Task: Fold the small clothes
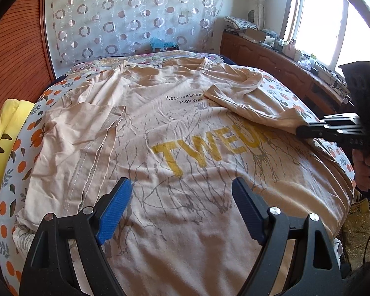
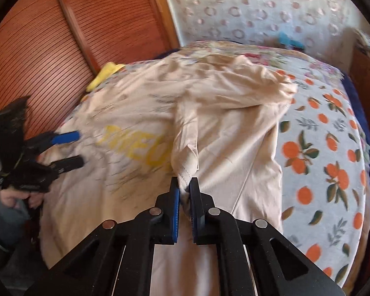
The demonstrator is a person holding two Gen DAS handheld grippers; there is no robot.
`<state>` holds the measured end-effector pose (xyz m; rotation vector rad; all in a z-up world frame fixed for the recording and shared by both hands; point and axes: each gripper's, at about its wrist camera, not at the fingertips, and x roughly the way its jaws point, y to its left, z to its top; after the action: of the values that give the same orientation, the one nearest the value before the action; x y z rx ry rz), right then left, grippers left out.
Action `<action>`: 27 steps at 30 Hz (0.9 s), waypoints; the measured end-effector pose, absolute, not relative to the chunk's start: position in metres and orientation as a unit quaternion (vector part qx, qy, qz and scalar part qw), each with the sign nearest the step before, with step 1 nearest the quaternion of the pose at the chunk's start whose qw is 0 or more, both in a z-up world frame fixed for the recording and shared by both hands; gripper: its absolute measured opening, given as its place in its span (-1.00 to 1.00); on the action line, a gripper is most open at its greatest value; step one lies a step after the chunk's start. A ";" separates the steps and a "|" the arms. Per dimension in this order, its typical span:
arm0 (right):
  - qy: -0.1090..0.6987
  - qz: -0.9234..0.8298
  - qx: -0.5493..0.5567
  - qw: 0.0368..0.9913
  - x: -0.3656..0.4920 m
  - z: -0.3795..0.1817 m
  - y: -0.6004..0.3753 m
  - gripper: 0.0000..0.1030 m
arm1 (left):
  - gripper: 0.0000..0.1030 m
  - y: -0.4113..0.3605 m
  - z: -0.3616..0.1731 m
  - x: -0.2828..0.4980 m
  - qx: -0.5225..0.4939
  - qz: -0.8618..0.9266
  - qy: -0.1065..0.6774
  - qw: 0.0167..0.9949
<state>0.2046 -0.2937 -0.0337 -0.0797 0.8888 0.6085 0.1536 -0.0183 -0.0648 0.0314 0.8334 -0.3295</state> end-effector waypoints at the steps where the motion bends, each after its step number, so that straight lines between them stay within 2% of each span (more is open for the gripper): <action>1: 0.423 0.294 -0.045 0.856 0.200 -0.034 -0.291 -0.86 | 0.63 -0.018 -0.065 0.153 0.015 -0.159 0.402 0.901; 4: 0.430 0.289 -0.072 0.852 0.190 -0.037 -0.286 -0.85 | 0.63 -0.016 -0.063 0.153 0.012 -0.158 0.401 0.902; 6: 0.436 0.285 -0.085 0.850 0.188 -0.044 -0.285 -0.78 | 0.63 -0.015 -0.062 0.154 0.010 -0.158 0.400 0.903; 8: 0.441 0.281 -0.089 0.848 0.188 -0.043 -0.286 -0.52 | 0.63 -0.016 -0.060 0.155 0.008 -0.160 0.398 0.903; 10: 0.430 0.279 -0.084 0.855 0.185 -0.037 -0.293 -0.36 | 0.63 -0.019 -0.057 0.158 0.010 -0.164 0.396 0.903; 11: 0.423 0.278 -0.079 0.859 0.184 -0.032 -0.298 -0.19 | 0.63 -0.022 -0.055 0.160 0.012 -0.167 0.395 0.903; 13: 0.408 0.267 -0.069 0.870 0.184 -0.022 -0.308 -0.07 | 0.63 -0.030 -0.050 0.166 0.018 -0.175 0.391 0.904; 17: 0.390 0.233 -0.059 0.889 0.203 -0.007 -0.331 -0.07 | 0.63 -0.051 -0.038 0.186 0.019 -0.197 0.383 0.902; 24: 0.403 0.185 -0.010 0.896 0.290 -0.016 -0.358 -0.07 | 0.63 -0.084 -0.035 0.236 0.031 -0.208 0.391 0.896; 26: 0.410 0.190 0.007 0.892 0.310 -0.022 -0.357 -0.07 | 0.51 -0.090 -0.038 0.249 0.025 -0.222 0.398 0.890; 27: 0.413 0.194 0.016 0.890 0.318 -0.024 -0.357 -0.07 | 0.38 -0.094 -0.039 0.257 0.020 -0.231 0.403 0.885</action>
<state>0.3180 -0.3571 -0.0241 0.0325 0.8578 0.4031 0.2569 -0.0942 -0.0391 0.0407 0.8389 -0.4802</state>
